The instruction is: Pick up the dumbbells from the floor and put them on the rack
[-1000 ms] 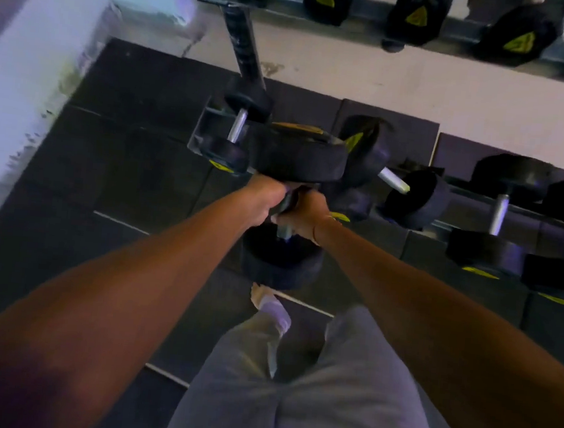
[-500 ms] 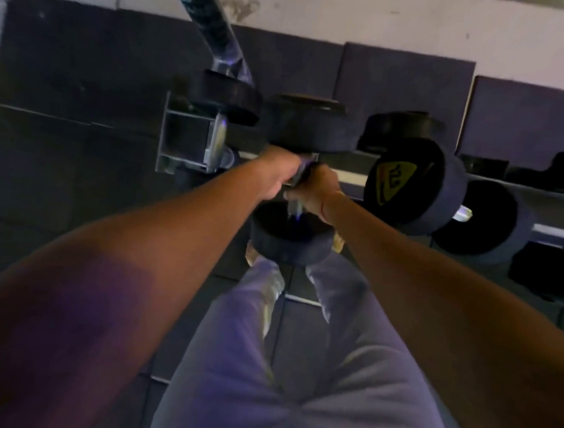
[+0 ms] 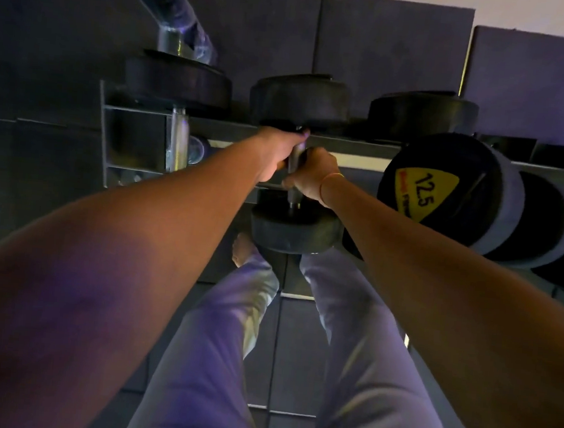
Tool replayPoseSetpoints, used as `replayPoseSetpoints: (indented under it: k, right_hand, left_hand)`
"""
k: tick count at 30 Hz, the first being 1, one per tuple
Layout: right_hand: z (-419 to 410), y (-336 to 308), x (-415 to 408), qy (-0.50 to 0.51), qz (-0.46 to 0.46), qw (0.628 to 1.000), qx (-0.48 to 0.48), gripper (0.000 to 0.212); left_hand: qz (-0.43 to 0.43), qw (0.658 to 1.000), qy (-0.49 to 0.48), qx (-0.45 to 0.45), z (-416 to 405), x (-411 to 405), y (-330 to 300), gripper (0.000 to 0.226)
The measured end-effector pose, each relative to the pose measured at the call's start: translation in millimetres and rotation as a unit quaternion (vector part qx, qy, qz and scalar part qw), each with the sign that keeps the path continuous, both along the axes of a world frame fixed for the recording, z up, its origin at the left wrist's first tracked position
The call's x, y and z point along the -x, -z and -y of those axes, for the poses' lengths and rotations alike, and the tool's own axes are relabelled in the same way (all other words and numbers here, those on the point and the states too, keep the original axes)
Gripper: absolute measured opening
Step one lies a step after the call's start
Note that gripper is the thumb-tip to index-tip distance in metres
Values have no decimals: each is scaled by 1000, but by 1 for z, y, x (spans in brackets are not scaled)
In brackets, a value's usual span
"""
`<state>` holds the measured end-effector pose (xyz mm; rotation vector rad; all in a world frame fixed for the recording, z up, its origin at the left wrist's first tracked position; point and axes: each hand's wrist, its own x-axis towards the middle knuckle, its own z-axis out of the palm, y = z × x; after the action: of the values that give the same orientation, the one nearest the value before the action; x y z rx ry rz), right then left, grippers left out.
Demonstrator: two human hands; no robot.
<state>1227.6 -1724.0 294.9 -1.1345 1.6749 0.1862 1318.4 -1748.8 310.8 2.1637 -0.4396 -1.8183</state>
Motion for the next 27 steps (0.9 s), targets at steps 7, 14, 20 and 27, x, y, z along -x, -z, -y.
replayPoseSetpoints:
  k: [7, 14, 20, 27]
  right_hand:
    - [-8, 14, -15, 31, 7, 999, -11, 46]
    - [-13, 8, -19, 19, -8, 1000, 7, 43]
    - [-33, -17, -19, 3, -43, 998, 47, 33]
    - [-54, -70, -9, -9, -45, 993, 108, 43]
  left_hand:
    - [31, 999, 31, 3, -2, -8, 9, 53]
    - [54, 996, 65, 17, -7, -13, 10, 41]
    - [19, 996, 87, 32, -32, -31, -13, 40]
    - [11, 991, 116, 65, -58, -34, -73, 45]
